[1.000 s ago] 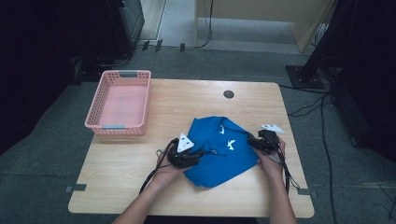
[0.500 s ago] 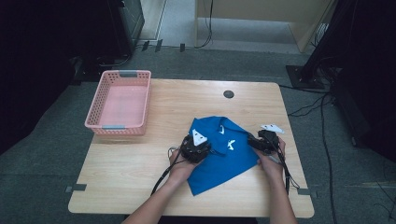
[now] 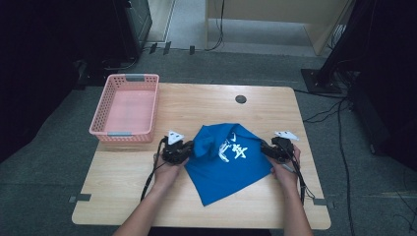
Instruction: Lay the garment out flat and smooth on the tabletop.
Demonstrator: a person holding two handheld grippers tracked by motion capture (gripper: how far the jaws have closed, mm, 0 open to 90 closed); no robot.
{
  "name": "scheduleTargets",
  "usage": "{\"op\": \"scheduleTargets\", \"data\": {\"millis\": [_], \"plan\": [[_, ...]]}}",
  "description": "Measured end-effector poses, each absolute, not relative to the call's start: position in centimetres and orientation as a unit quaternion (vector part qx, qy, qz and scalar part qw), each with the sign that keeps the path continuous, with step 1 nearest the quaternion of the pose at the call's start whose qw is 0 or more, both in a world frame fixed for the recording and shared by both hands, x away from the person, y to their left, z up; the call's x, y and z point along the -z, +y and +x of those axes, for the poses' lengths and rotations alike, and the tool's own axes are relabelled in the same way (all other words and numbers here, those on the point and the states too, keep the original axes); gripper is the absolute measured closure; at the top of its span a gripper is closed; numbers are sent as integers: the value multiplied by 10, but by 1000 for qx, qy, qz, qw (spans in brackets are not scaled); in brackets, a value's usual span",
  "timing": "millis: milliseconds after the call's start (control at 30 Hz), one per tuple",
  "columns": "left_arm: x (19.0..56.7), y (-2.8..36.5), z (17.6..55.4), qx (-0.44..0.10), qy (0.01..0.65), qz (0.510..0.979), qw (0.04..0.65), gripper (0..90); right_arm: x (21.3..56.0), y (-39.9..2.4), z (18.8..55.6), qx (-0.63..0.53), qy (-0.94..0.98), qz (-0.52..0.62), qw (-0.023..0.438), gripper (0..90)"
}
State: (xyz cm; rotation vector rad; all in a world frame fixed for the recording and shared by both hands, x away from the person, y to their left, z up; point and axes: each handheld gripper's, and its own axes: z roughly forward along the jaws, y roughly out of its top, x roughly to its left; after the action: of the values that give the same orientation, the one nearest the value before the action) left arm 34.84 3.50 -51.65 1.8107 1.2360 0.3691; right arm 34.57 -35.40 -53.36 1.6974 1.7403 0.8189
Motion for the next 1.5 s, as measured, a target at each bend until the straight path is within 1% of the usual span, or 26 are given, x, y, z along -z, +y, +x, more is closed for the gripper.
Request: {"op": "scheduleTargets", "data": {"millis": [33,100,133,167,200,267,300,467,567,600,700,733,767,800,833,867,967,1067,1133,1167,1200,1267,1300,1367,1500], "plan": [[518,43,350,-149,510,723,442,841,534,-354,346,-306,651,634,285,297],[519,56,354,-149,531,712,435,796,534,-354,346,-306,651,634,285,297],[519,61,356,-151,540,706,433,796,534,-354,346,-306,651,634,285,297],[519,65,356,-151,550,699,432,725,534,-354,346,-306,650,635,284,297],[519,68,357,-152,554,694,433,725,534,-354,346,-306,650,635,284,297],[518,73,355,-153,556,689,440,661,534,-354,346,-306,650,635,284,297],[518,74,354,-154,556,687,442,615,534,-354,346,-307,650,635,284,297],[524,76,353,-148,561,684,443,572,534,-353,345,-305,650,635,287,298],[527,76,354,-139,565,681,445,570,534,-353,344,-303,647,637,288,300],[527,76,354,-140,562,682,446,575,534,-353,343,-303,642,643,286,301],[528,75,355,-139,556,688,444,624,533,-349,336,-293,639,645,300,304],[528,74,356,-139,555,690,443,640,533,-347,332,-287,640,641,310,305],[528,73,357,-138,554,692,441,680,533,-341,325,-275,642,635,331,315],[529,73,358,-136,553,696,438,680,533,-341,325,-275,642,635,331,315],[529,72,359,-135,552,698,435,712,533,-335,316,-268,645,628,344,349],[529,71,360,-136,550,701,434,712,533,-335,316,-268,645,628,344,349],[530,70,360,-135,545,707,431,765,534,-327,300,-261,649,622,352,365],[530,70,360,-134,546,706,431,783,534,-325,294,-262,654,616,353,371],[530,69,359,-143,546,705,429,795,534,-323,289,-266,659,609,353,372],[530,68,358,-146,546,707,426,799,533,-320,285,-261,665,598,364,380],[530,68,358,-148,546,706,427,799,533,-320,285,-261,665,598,364,380],[530,69,358,-146,548,702,431,813,528,-315,281,-271,666,582,380,419],[530,69,358,-145,547,702,433,826,523,-312,279,-286,663,577,380,446],[530,69,357,-146,545,704,432,859,512,-302,277,-320,665,568,365,463],[530,69,357,-148,546,703,431,896,500,-269,278,-365,708,520,309,472]]}}
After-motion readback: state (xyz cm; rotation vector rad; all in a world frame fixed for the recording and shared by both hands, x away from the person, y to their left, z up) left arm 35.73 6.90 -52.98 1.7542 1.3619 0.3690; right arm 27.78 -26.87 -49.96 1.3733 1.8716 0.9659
